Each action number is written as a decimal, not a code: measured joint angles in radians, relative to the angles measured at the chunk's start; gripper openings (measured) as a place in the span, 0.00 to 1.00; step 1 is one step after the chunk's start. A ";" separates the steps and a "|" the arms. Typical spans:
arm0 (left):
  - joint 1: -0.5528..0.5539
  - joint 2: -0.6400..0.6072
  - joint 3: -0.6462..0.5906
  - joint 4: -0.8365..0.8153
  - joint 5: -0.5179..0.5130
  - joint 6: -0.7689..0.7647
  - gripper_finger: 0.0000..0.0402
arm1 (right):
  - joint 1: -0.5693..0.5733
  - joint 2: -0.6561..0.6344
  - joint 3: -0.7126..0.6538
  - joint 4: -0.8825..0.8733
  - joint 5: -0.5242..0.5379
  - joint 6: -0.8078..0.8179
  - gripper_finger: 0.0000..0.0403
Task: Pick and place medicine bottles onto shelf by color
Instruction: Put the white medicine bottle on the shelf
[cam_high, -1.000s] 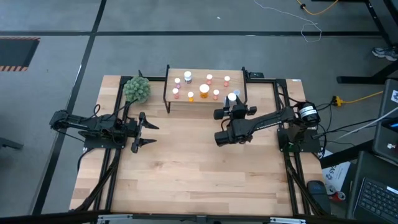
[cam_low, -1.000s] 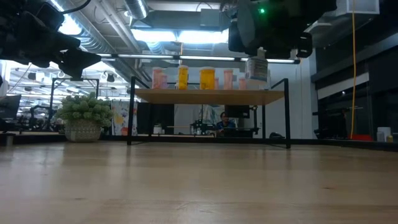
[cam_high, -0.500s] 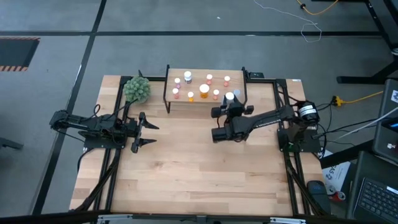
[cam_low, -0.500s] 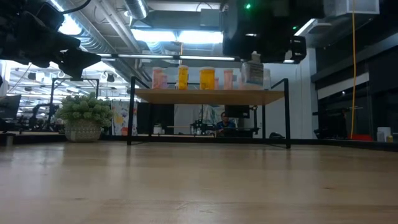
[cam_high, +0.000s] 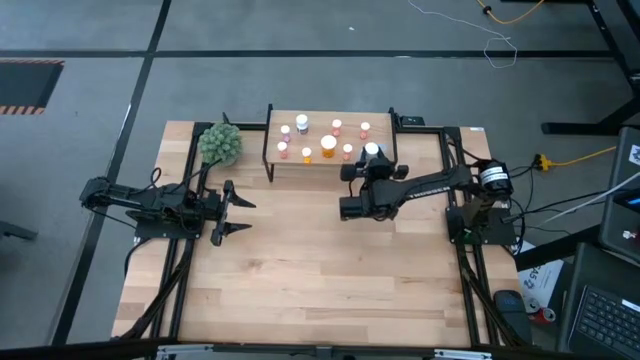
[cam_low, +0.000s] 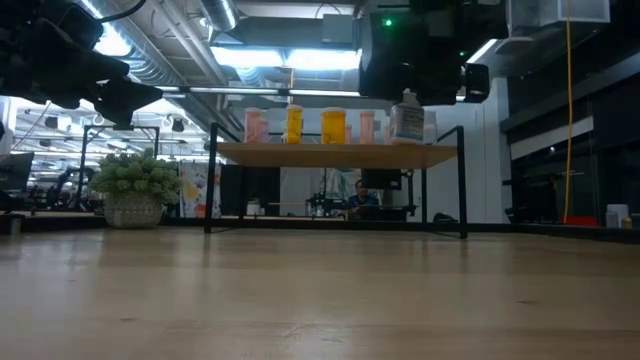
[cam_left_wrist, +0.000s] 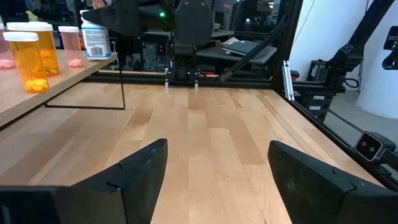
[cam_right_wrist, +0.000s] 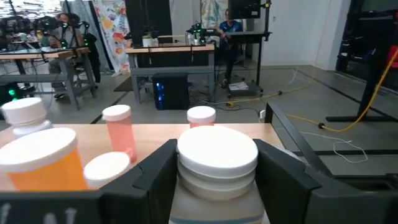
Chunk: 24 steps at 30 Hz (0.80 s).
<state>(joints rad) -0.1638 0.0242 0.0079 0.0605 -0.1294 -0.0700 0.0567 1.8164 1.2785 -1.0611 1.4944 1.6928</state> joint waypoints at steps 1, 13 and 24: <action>0.000 0.000 0.000 0.000 0.000 0.000 0.68 | -0.005 0.000 0.000 0.000 -0.002 0.000 0.48; 0.000 0.000 0.000 0.000 0.000 0.000 0.68 | -0.037 0.000 0.001 0.024 -0.034 -0.011 0.57; 0.000 0.000 0.000 0.000 0.000 0.000 0.68 | -0.052 0.000 0.001 0.244 -0.062 -0.273 0.65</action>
<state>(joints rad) -0.1642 0.0242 0.0080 0.0605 -0.1291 -0.0700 0.0047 1.8164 1.2793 -0.8175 1.4323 1.4197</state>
